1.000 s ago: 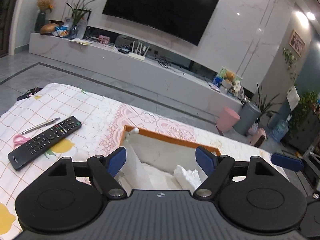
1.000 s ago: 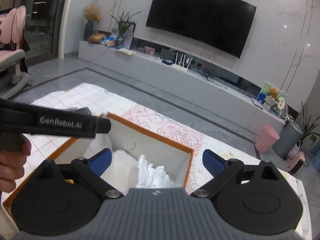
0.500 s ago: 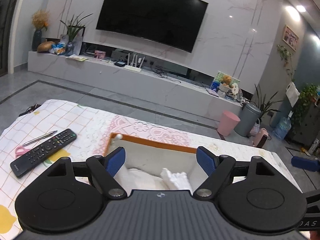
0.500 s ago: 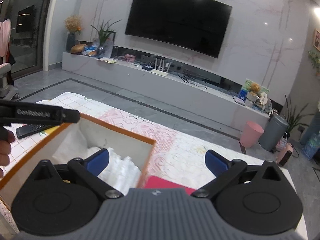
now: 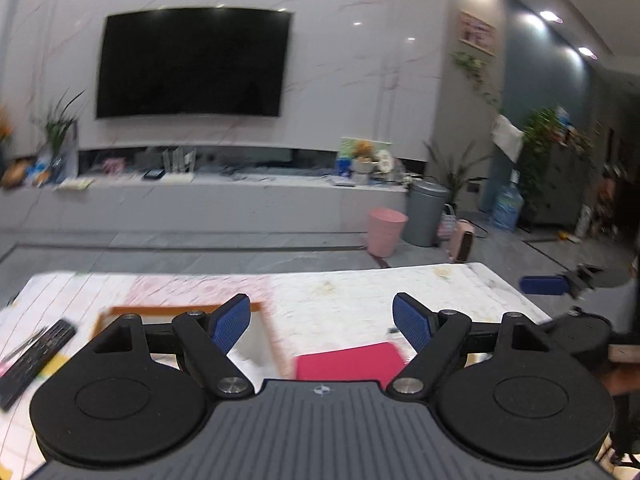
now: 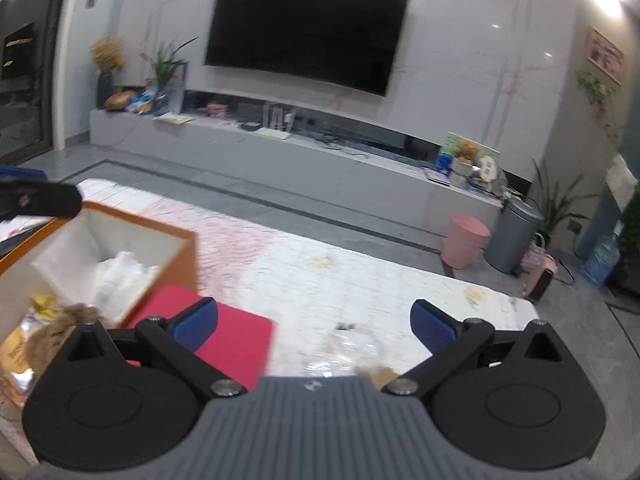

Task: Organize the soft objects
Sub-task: 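Move both tools back over the bed toward the plastic bag and sponge, then grasp the clear plastic bag with the left tool while the right tool grasps the bear sponge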

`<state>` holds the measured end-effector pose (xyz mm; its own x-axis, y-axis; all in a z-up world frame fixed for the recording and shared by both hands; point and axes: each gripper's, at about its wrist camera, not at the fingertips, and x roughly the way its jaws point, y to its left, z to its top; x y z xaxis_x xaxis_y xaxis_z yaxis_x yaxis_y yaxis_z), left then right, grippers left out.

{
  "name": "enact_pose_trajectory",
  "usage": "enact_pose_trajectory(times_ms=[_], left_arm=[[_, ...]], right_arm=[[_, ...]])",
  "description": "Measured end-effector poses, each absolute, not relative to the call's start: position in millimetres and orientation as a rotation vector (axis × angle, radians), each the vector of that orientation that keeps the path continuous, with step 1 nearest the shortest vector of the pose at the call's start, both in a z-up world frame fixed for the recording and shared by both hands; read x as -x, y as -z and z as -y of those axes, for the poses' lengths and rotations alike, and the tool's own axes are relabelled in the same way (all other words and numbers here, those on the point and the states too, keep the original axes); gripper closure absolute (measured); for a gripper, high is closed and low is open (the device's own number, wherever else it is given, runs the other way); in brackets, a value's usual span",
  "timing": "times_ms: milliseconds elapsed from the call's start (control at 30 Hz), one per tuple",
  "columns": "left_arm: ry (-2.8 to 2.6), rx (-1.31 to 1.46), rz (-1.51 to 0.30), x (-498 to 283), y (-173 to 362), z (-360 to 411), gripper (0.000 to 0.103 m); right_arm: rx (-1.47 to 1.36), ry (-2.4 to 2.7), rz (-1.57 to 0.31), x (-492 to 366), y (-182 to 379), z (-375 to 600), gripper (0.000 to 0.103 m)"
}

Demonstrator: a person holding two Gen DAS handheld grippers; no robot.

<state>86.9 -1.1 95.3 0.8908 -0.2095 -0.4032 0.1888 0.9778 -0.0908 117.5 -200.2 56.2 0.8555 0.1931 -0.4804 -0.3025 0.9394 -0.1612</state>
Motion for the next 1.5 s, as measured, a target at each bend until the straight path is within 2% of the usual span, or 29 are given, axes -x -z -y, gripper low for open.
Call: enact_pose_trajectory(times_ms=[200,400,800,1000,1500], left_arm=[[0.263,-0.015,-0.45,-107.5,-75.4,68.5,0.008],[0.33,-0.091,-0.532,-143.5,-47.5,120.5,0.008],[0.417,-0.219,-0.764,-219.2,-10.3,155.7,0.008],[0.47,-0.236,-0.903,-250.6,7.0,167.7,0.008],[0.423,-0.344,-0.957,-278.5,30.7,190.4,0.008]], right_arm=[[0.152,-0.172,-0.488,-137.4,-37.3,248.5,0.003],[0.059,-0.138,-0.576,-161.5,13.6,290.6,0.003],[-0.17,-0.1,-0.782,-200.7,108.7,328.8,0.003],[-0.215,-0.167,-0.772,-198.4,111.3,322.7,0.003],[-0.197,-0.177,-0.793,-200.2,118.4,313.2,0.003]])
